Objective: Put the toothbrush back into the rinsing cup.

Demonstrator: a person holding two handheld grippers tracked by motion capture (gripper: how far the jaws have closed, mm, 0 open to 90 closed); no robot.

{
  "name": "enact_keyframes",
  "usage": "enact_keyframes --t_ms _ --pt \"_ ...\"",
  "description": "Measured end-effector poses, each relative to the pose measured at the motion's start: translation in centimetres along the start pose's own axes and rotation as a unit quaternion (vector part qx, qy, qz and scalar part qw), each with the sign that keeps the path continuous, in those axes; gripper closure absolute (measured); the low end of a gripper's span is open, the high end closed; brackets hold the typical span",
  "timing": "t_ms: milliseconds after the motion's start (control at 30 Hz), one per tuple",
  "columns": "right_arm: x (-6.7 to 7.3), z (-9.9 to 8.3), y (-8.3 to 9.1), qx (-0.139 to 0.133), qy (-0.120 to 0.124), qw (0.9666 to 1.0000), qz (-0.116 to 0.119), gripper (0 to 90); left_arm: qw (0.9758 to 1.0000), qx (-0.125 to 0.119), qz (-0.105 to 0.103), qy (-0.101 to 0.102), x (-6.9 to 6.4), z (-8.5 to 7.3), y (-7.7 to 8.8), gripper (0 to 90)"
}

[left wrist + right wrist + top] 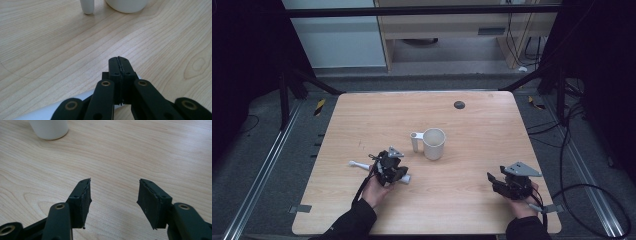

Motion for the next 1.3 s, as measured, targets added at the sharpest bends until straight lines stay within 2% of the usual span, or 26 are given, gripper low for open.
enact_keyframes --t_ms 667,1000,1267,1300 --pt "-0.1 0.0 0.1 0.001 0.001 1.0 -0.002 43.6 0.9997 0.009 -0.021 -0.009 -0.3 -2.0 2.0 88.8" --pt "-0.1 0.0 0.3 0.0 -0.001 1.0 -0.003 43.5 0.9994 0.02 -0.024 -0.016 -0.5 -2.7 2.4 88.8" --pt "0.0 0.0 0.3 0.001 -0.001 1.0 -0.002 43.5 0.9992 0.025 -0.026 -0.015 -0.3 -3.6 3.2 88.8" --pt "0.0 0.0 0.3 0.0 0.0 1.0 -0.002 43.6 0.9994 0.02 -0.026 -0.011 -0.3 -3.7 3.3 88.8"
Point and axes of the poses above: each handheld gripper's, and its own axes: y roughly backward along the jaws, z roughly out of its top, x roughly to its left, the point moved 3 cm from there along -y, roughly forward along the jaws, and after that the axes turned 5 degrees about -x, right-handed, at the moved point
